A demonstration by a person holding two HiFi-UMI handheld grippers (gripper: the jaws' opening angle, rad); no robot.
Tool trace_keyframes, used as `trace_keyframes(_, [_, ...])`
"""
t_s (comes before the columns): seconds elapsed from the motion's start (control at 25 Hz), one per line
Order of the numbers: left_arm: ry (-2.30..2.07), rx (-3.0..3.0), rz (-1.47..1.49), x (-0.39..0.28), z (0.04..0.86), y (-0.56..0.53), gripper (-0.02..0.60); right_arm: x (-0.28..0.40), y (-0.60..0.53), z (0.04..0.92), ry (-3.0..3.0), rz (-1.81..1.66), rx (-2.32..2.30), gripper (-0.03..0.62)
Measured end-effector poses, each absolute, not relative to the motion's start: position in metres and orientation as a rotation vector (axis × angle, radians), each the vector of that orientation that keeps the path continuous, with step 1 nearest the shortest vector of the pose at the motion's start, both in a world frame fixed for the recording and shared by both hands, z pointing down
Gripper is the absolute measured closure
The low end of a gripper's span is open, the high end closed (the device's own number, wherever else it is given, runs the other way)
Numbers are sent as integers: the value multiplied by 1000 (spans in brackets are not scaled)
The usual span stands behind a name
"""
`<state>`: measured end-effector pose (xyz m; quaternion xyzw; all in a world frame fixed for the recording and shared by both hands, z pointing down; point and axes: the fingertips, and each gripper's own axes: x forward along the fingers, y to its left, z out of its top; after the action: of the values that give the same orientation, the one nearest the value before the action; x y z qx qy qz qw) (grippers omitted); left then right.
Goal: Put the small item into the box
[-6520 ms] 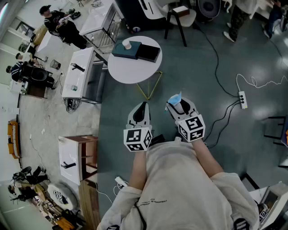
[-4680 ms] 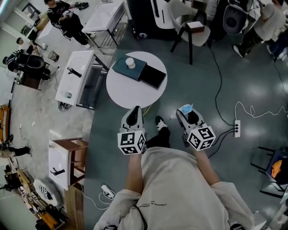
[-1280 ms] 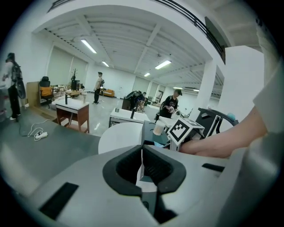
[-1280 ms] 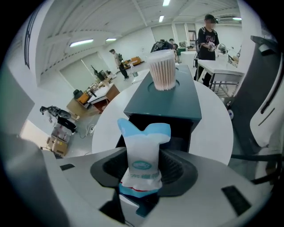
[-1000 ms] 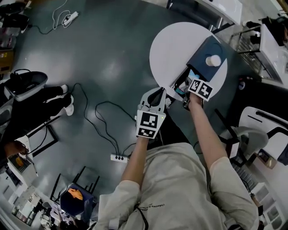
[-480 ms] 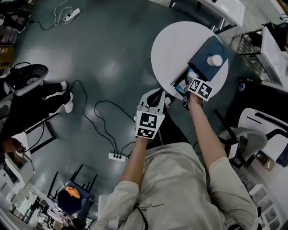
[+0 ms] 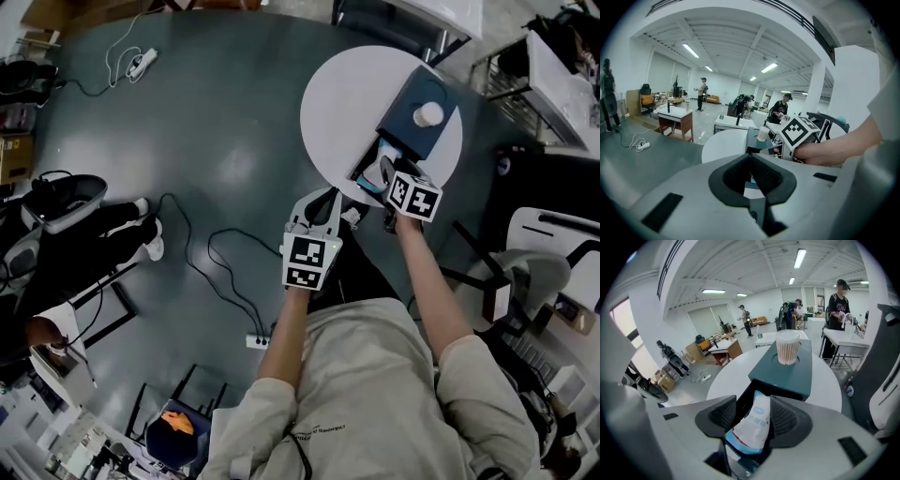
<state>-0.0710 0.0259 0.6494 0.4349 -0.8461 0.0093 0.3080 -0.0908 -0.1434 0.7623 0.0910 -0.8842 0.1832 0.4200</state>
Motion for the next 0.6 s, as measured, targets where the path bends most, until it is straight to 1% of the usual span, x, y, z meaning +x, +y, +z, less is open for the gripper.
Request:
trace_keyframes(0.2, [-2231, 1206, 39, -57, 636, 13, 557, -66, -145, 729, -2314, 411, 173, 370])
trace_keyframes(0.36, [-2229, 1234, 35, -45, 624, 0, 557, -42, -130, 707, -2372, 559, 38, 370])
trace_keyframes(0.6, [-2228, 1275, 30, -3, 602, -5, 557, 22, -118, 690, -2421, 576, 45, 370])
